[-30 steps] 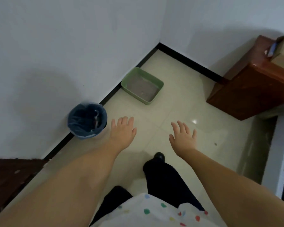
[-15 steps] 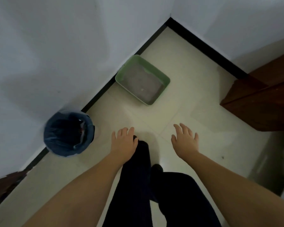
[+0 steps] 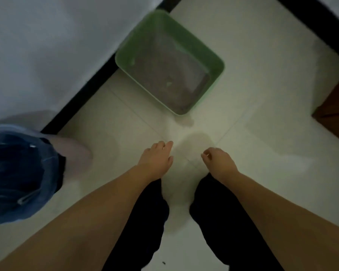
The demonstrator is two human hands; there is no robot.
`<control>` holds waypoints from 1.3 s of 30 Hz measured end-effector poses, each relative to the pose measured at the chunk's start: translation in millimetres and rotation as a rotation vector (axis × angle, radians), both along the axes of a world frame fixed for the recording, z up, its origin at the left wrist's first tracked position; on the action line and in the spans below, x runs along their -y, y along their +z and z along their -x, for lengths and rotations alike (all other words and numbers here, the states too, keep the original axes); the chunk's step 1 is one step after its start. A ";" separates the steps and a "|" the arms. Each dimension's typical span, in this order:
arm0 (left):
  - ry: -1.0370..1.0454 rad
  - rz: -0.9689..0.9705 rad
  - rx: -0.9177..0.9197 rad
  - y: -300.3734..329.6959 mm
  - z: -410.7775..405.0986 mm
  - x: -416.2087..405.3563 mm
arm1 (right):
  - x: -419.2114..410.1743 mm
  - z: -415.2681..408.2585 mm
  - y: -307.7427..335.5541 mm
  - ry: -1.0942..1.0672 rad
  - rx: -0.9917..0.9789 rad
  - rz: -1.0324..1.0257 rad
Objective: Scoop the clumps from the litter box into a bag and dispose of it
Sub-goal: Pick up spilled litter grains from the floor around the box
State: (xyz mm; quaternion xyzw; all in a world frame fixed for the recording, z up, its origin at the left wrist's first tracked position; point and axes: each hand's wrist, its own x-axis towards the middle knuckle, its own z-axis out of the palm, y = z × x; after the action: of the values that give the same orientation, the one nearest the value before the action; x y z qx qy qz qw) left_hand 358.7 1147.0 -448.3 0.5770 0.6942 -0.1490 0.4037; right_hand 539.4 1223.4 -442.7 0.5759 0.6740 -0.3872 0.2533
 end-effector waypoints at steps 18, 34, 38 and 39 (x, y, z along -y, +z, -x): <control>0.025 -0.348 0.133 -257.2 42.5 -88.0 | -81.2 28.4 -278.0 -0.053 -0.271 -0.425; -0.275 -0.689 -0.003 -304.3 5.3 -82.5 | -77.8 33.2 -296.0 0.111 -0.191 -0.581; -0.402 -0.736 -0.036 -305.8 4.0 -90.5 | -83.8 29.3 -297.6 -0.053 -0.249 -0.582; -0.435 -0.739 -0.036 -305.4 3.5 -92.1 | -85.7 26.8 -292.6 -0.157 -0.303 -0.600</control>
State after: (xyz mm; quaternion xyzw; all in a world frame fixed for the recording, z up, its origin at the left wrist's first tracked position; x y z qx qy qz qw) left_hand 355.2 1239.1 -753.6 0.8132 0.5698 0.0180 0.1169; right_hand 512.6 1309.1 -735.3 0.6109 0.7414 -0.2710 -0.0609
